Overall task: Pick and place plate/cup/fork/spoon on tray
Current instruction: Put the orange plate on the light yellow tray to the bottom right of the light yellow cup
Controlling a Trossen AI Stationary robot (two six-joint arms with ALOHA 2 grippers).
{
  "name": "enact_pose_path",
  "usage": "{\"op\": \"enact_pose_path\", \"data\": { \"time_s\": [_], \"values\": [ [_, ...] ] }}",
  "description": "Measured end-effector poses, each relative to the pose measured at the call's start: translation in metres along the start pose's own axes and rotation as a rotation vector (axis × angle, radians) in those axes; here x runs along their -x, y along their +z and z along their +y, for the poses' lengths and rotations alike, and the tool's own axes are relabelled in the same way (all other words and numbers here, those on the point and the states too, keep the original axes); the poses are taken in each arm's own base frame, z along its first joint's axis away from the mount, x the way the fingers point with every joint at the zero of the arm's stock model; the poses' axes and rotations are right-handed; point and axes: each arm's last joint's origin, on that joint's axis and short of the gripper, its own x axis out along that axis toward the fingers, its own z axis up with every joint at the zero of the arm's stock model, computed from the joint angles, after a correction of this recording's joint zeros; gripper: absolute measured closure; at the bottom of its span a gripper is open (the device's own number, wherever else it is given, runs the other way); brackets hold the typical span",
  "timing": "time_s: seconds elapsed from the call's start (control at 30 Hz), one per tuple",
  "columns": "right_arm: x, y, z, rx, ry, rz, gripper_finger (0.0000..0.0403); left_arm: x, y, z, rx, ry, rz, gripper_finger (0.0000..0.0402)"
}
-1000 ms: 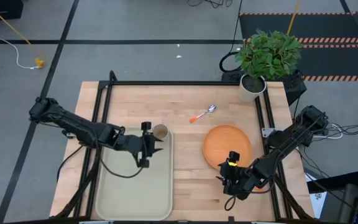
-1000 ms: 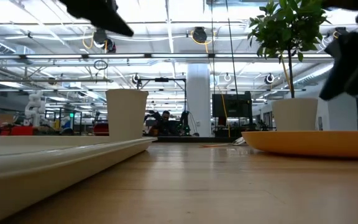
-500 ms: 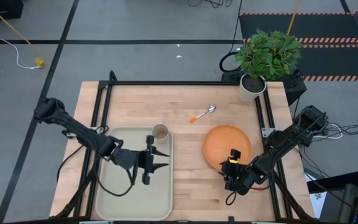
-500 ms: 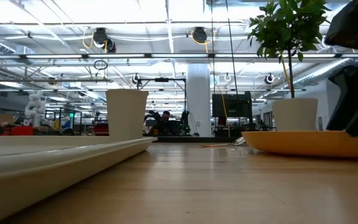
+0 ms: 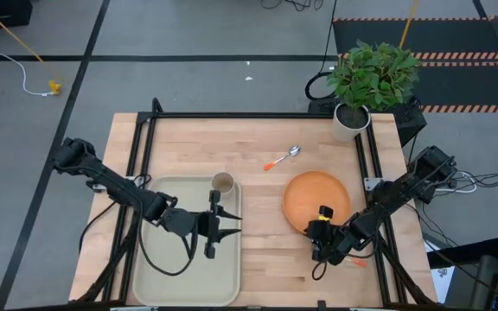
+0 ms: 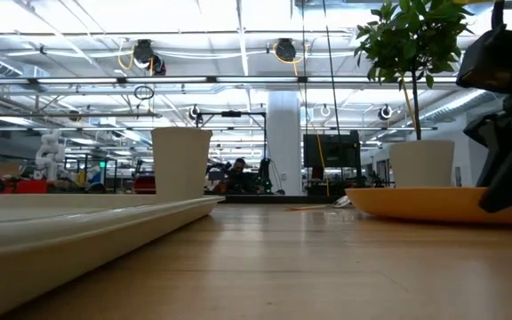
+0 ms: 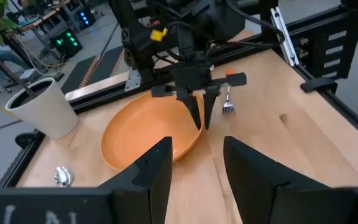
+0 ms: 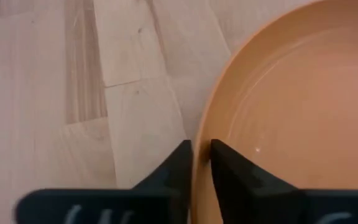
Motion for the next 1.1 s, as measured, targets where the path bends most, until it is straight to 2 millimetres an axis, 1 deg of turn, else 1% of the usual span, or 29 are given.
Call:
{"op": "enact_pose_path", "data": {
  "time_s": [0.07, 0.13, 0.27, 0.37, 0.57, 0.7, 0.93, 1.03, 1.1],
  "values": [
    [0.000, 0.000, -0.001, 0.004, -0.005, -0.003, 0.0388, 0.000, 0.000, 0.000, 0.006, 0.000, -0.004, 0.0254],
    [0.000, 0.000, -0.001, 0.008, -0.006, -0.005, 0.0396, 0.000, 0.001, 0.000, 0.017, -0.001, -0.011, 0.0254],
    [0.000, 0.000, -0.001, 0.007, 0.001, 0.003, 0.0392, 0.000, 0.001, 0.000, 0.029, -0.001, -0.014, 0.0254],
    [0.000, -0.001, 0.000, 0.011, 0.011, 0.013, 0.0397, 0.000, 0.002, 0.000, 0.019, 0.000, -0.015, 0.0254],
    [0.000, 0.001, 0.003, 0.064, 0.059, 0.015, 0.0398, -0.002, 0.001, 0.004, -0.007, 0.011, -0.010, 0.0254],
    [0.000, 0.002, 0.003, 0.084, 0.066, 0.011, 0.0381, -0.005, 0.000, 0.011, -0.012, -0.003, -0.009, 0.0254],
    [-0.004, 0.004, -0.003, 0.103, 0.025, 0.020, 0.0312, -0.010, -0.003, 0.022, -0.047, -0.005, -0.004, 0.0254],
    [-0.006, 0.006, -0.008, 0.115, -0.004, 0.025, 0.0308, -0.013, -0.004, 0.028, -0.039, -0.015, -0.007, 0.0254],
    [-0.007, 0.008, -0.009, 0.120, -0.010, 0.026, 0.0322, -0.014, -0.004, 0.032, -0.033, -0.029, -0.012, 0.0254]
  ]
}}
